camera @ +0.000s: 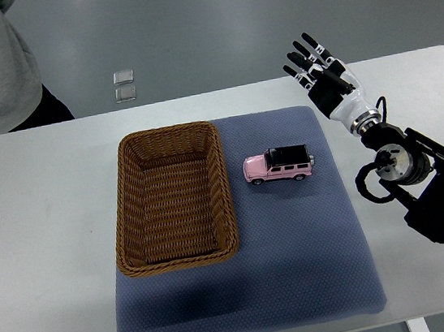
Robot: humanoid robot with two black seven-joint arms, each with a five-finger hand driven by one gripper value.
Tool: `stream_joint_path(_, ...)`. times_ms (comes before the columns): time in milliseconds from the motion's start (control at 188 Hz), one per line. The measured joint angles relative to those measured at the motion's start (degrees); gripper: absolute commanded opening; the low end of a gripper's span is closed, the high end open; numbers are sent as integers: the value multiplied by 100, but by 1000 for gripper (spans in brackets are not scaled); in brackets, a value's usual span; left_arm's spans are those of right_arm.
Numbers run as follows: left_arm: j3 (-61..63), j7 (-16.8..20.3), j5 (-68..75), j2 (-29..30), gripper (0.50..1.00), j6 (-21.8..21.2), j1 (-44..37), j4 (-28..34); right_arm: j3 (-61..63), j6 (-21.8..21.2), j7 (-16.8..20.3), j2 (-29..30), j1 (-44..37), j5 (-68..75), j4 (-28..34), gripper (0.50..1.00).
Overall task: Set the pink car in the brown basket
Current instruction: 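Move the right hand over the pink toy car, then lower the right hand and close fingers around the pink car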
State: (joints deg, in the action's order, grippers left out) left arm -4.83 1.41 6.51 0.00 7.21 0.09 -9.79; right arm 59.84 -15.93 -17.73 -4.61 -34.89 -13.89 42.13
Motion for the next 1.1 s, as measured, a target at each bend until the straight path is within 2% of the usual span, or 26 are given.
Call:
stream_joint_path(420,9,0,-7,0,1000,0,0,-10,-360,-10,50,-233,-273,-884,32,915)
stream_joint_path(617,1,0,-9,0,1000,0,0,3,-1645,16,98,-977,-730,-3175,359,915)
stream_joint_path(761,2,0,-9,0,1000,0,0,-4,-2860,-16,411,-1652,-1446,-4843,801,915)
stream_joint_path(931,8,0,-2,0,1000,0,13,-10,-4079,-19,520,-1968,-2171,-5252,1061,915)
stream_joint_path(1101,9,0,-1,0,1000,0,17,-46,-4232,102,573,-1926,-2059,-5256,1147,915)
